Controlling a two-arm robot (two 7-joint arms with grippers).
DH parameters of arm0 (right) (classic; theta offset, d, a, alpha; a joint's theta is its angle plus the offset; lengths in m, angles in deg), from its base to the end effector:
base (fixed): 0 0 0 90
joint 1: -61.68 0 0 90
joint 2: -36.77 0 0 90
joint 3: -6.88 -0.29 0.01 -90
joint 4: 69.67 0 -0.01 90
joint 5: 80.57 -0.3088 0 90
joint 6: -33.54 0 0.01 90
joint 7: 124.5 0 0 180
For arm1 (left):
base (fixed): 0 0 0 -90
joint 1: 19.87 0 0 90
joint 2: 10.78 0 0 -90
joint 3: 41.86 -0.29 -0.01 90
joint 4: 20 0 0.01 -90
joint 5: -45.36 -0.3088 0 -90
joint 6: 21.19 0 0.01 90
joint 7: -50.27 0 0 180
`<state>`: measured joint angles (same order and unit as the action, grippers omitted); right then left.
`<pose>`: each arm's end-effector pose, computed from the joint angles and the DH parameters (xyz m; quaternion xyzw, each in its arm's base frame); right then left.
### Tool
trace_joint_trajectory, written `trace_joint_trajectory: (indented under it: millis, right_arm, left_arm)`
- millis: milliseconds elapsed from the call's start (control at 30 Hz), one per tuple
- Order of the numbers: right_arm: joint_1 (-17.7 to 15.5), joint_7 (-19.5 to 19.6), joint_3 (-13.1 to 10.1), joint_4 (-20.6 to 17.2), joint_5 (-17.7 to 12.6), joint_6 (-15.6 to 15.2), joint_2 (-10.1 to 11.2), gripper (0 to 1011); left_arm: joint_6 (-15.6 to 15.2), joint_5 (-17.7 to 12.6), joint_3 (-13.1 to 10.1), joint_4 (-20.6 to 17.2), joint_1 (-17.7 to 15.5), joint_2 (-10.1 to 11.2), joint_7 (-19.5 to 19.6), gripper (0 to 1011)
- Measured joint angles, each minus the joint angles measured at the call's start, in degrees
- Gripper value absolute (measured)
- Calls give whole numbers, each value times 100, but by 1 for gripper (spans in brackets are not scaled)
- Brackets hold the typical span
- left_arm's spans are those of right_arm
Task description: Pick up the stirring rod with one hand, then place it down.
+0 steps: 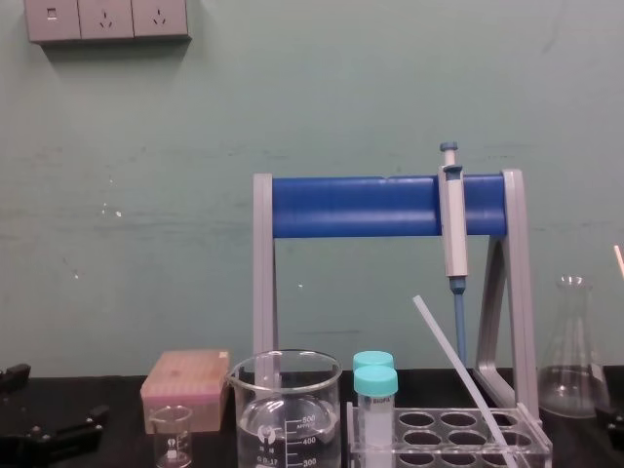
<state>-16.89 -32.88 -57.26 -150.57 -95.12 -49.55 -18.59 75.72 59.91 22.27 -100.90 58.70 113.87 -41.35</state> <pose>0.3581 -0.0827 -0.3023 -0.1414 -0.1324 -0.5799 0.7913 0.3581 0.0827 -0.3023 0.1415 -0.1325 0.5799 0.7913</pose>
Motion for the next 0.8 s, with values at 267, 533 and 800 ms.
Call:
trace_joint_trajectory:
  millis: [267, 533, 800]
  right_arm:
    - [-23, -334, -89, -36, -66, 214, 46, 1003]
    - [221, -1085, -206, 105, -346, 660, 42, 1003]
    - [805, -2158, -132, 557, -667, 879, -104, 1003]
  left_arm:
    - [0, 0, 0, 0, 0, 0, 0, 1000]
    - [0, 0, 0, 0, 0, 0, 0, 1000]
    - [0, 0, 0, 0, 0, 0, 0, 1000]
